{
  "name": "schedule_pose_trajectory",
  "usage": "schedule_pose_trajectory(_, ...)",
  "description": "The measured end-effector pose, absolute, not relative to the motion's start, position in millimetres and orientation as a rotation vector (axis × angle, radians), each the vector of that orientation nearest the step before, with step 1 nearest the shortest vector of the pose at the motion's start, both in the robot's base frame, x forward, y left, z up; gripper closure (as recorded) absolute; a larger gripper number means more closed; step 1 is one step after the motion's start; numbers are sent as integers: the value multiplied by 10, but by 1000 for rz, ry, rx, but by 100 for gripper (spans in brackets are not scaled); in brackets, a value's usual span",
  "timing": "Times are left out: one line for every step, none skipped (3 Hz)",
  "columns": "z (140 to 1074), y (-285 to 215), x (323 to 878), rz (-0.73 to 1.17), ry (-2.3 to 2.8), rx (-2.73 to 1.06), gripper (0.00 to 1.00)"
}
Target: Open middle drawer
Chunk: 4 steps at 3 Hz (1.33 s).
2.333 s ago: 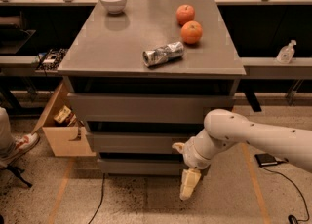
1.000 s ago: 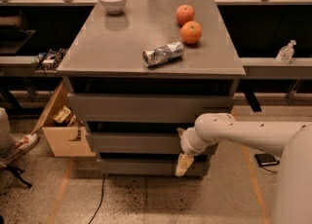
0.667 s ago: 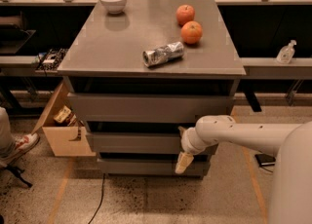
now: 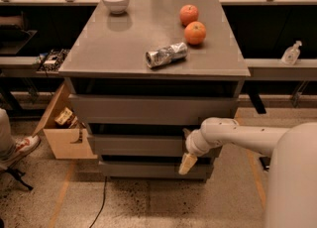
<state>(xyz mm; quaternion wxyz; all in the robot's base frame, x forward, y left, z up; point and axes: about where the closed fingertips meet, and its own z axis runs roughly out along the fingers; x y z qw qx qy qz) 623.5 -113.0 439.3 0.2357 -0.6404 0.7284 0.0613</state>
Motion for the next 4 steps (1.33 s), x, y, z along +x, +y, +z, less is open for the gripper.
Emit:
schedule_pose_trajectory(4206, -1081, 6313, 217, 2012, -1771, 2)
schedule_pose_trajectory(4121, -1086, 6306, 240, 2025, -1769, 24)
schedule_pose_trajectory(4128, -1140, 6299, 233, 2036, -1759, 48)
schedule_pose_trajectory(4173, -1140, 6298, 233, 2036, -1759, 70)
